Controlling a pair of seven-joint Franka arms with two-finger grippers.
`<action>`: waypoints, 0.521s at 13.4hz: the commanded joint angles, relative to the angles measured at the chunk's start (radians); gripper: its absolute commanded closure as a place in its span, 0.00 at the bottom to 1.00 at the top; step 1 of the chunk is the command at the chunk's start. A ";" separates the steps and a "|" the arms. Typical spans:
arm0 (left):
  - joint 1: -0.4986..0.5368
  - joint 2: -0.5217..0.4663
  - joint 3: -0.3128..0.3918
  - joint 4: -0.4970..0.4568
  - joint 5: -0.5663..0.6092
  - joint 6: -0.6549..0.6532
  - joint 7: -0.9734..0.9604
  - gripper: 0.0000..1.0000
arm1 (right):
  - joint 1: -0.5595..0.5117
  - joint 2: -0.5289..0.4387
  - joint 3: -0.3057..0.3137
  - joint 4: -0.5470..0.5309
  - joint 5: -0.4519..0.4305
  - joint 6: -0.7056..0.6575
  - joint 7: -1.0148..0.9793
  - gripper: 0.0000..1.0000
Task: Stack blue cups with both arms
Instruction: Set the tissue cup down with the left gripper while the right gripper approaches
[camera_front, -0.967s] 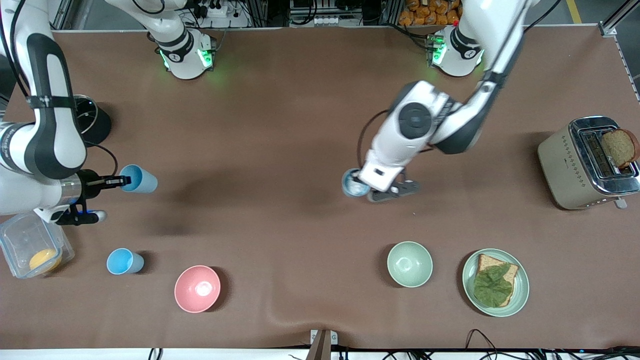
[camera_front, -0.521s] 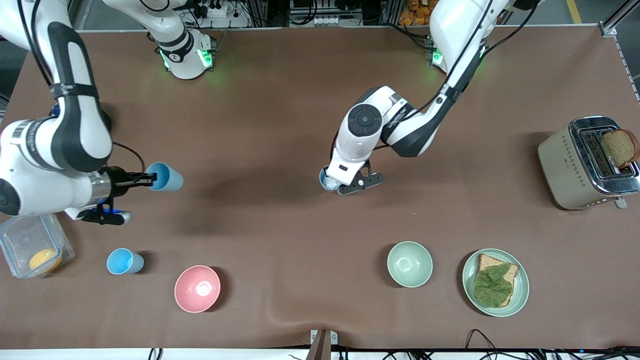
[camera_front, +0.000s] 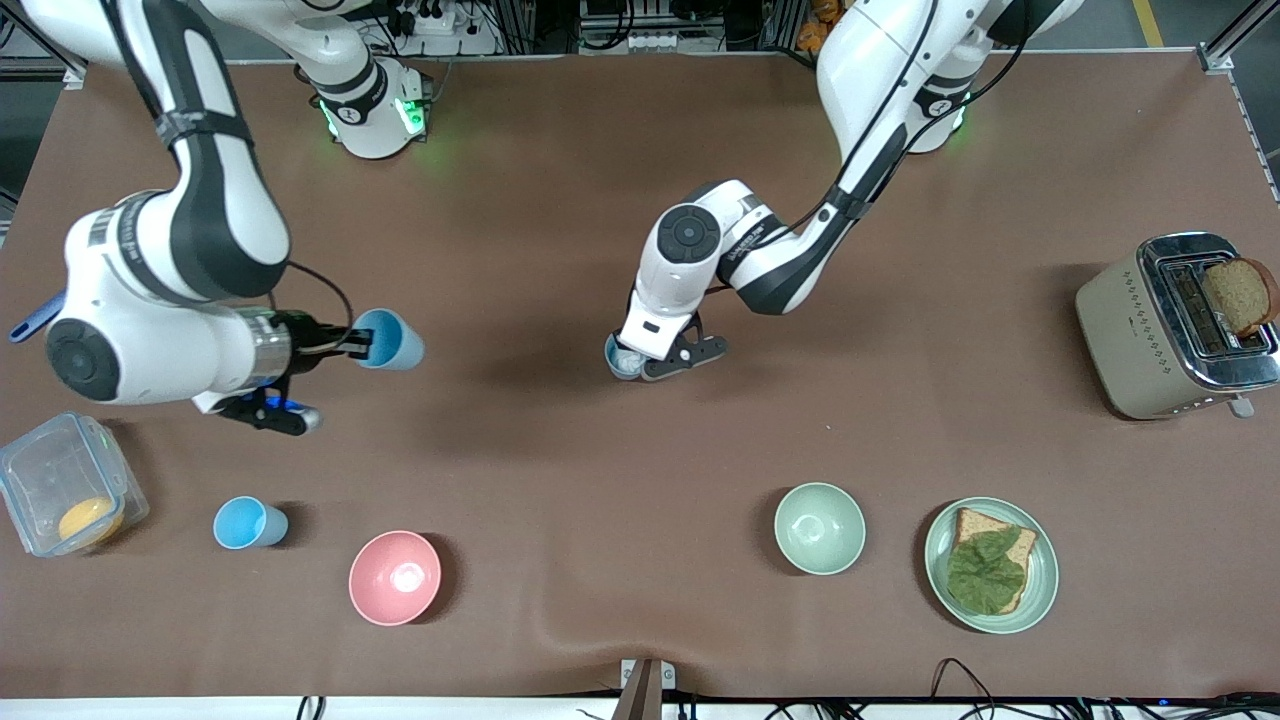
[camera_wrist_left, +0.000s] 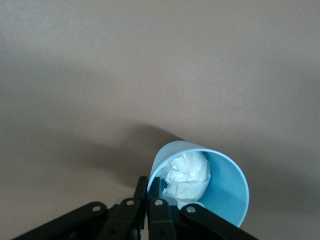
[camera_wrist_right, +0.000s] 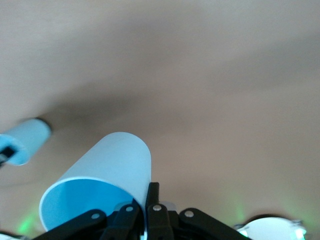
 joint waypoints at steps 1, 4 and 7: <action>-0.010 0.007 0.010 0.027 0.033 0.006 -0.049 0.08 | 0.042 -0.018 -0.010 -0.003 0.049 0.012 0.092 1.00; -0.002 -0.052 0.010 0.027 0.042 -0.009 -0.089 0.00 | 0.088 -0.020 -0.010 -0.003 0.049 0.040 0.163 1.00; 0.038 -0.190 0.010 0.025 0.042 -0.138 -0.084 0.00 | 0.163 -0.017 -0.010 -0.004 0.051 0.101 0.296 1.00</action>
